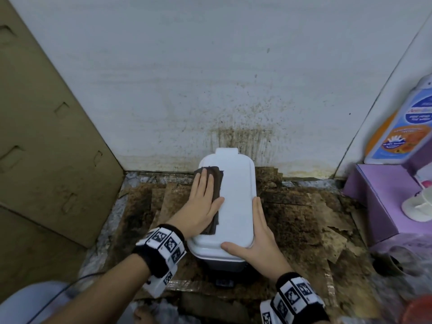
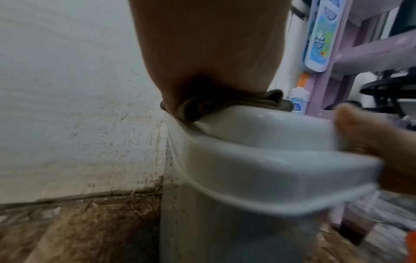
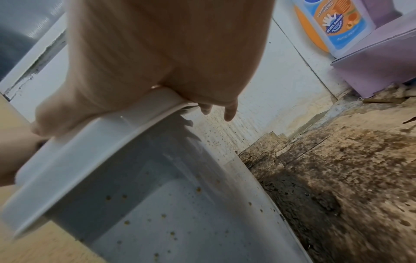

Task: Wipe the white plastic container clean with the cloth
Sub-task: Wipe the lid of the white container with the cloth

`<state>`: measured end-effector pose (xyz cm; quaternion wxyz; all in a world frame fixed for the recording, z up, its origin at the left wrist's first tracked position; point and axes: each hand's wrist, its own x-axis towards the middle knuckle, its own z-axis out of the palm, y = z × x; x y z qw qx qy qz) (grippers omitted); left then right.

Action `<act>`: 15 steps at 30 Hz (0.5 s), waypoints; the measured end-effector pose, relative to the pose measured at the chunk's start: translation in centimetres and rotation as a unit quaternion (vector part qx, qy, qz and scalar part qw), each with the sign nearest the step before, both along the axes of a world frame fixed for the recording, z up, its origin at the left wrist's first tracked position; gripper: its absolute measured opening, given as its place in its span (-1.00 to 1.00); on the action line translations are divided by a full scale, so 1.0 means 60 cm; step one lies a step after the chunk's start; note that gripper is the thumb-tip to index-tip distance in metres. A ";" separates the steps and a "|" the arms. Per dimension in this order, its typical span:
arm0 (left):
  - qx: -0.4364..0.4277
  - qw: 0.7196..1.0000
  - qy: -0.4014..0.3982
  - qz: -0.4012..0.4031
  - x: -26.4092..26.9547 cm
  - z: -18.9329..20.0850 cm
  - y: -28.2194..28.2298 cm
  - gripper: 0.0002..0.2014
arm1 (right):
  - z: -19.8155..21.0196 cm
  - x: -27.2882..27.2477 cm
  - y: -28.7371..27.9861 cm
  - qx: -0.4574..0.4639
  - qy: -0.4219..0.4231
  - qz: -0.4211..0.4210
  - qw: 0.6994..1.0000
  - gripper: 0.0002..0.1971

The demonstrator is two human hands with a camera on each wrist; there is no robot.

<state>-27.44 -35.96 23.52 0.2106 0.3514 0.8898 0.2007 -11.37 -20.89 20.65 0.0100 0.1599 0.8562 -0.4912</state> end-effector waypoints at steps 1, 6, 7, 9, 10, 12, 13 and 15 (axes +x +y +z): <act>-0.005 1.000 0.007 -0.007 0.016 0.000 -0.010 -0.28 | 0.000 0.001 0.000 0.002 0.002 0.000 1.000 0.35; -0.077 0.987 0.130 -0.059 0.049 -0.005 -0.027 -0.10 | 0.001 0.000 0.000 0.000 -0.008 -0.005 1.000 0.40; -0.079 0.986 0.133 -0.063 0.045 -0.003 -0.022 -0.06 | 0.001 -0.001 0.001 -0.001 -0.011 -0.006 1.000 0.40; -0.088 0.985 0.129 -0.080 0.032 0.002 -0.006 -0.05 | 0.001 0.000 0.005 -0.006 -0.021 -0.002 1.000 0.40; -0.095 0.982 0.143 -0.083 0.023 0.005 0.004 -0.06 | 0.002 -0.001 0.007 -0.011 -0.019 0.002 1.000 0.40; -0.120 0.971 0.180 -0.098 -0.003 0.008 0.028 -0.12 | 0.006 -0.003 0.007 -0.021 -0.016 0.007 1.000 0.42; -0.127 0.970 0.180 -0.101 -0.018 0.008 0.043 -0.18 | 0.009 -0.003 0.006 -0.028 -0.021 0.004 0.999 0.42; -0.126 0.974 0.161 -0.096 -0.041 0.011 0.077 -0.29 | 0.015 -0.001 0.005 -0.051 -0.023 -0.010 0.998 0.46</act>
